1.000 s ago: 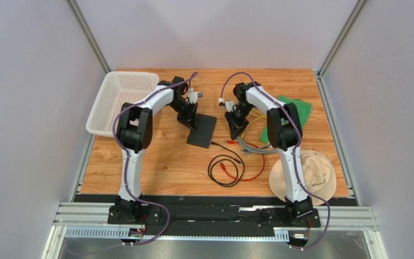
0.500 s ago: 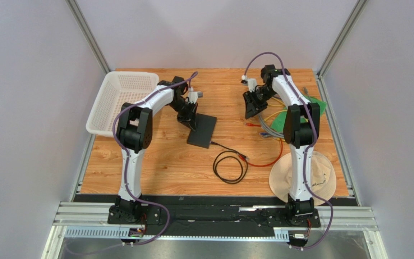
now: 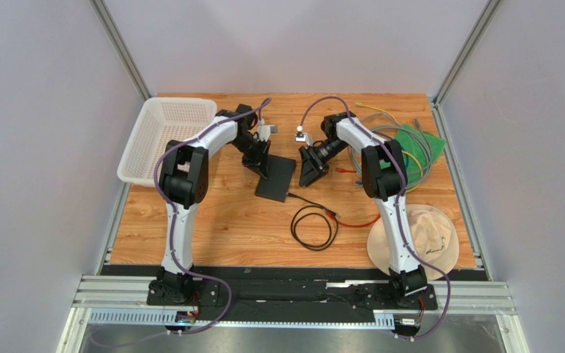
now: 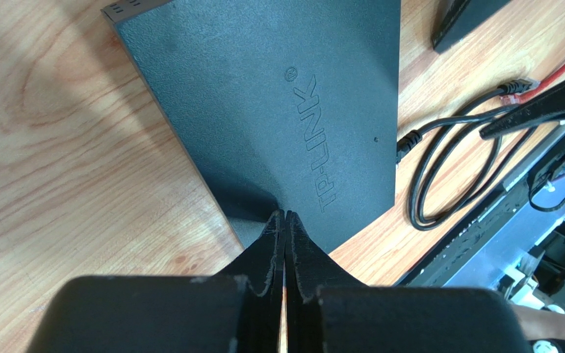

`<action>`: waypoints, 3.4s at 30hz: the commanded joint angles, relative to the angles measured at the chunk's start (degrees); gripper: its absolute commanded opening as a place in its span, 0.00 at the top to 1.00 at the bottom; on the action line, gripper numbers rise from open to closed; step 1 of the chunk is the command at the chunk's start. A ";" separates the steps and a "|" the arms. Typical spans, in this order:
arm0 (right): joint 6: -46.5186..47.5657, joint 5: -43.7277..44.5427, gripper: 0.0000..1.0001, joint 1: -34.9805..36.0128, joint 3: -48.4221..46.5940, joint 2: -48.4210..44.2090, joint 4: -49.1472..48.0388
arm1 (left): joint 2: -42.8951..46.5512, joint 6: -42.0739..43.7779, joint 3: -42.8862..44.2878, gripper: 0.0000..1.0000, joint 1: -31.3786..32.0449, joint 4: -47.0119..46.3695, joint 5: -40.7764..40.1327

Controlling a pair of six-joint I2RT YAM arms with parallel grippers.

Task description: Pull the plug from the switch port

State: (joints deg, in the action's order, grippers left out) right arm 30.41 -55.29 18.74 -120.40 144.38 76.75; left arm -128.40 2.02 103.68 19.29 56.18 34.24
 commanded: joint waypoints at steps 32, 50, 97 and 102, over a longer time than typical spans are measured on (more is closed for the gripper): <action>-17.76 8.78 0.54 6.92 0.52 6.88 -11.27 | -0.45 3.60 -3.04 1.00 2.86 0.07 -3.74; -23.20 24.08 0.77 11.23 2.10 3.90 -11.89 | -2.21 2.29 -1.55 1.00 2.86 -0.29 -1.72; -18.01 6.96 0.34 4.99 11.06 -10.43 -17.51 | 3.70 4.12 9.08 0.50 -4.35 9.37 -3.92; -21.54 5.37 0.36 6.04 13.61 -7.45 -21.02 | -0.80 4.74 10.93 0.51 -4.52 12.02 -4.53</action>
State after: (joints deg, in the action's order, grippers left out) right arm 11.90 -46.74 23.92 -107.94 135.02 60.05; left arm -125.54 3.49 113.69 15.07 63.94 30.72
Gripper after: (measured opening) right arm 0.648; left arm 0.502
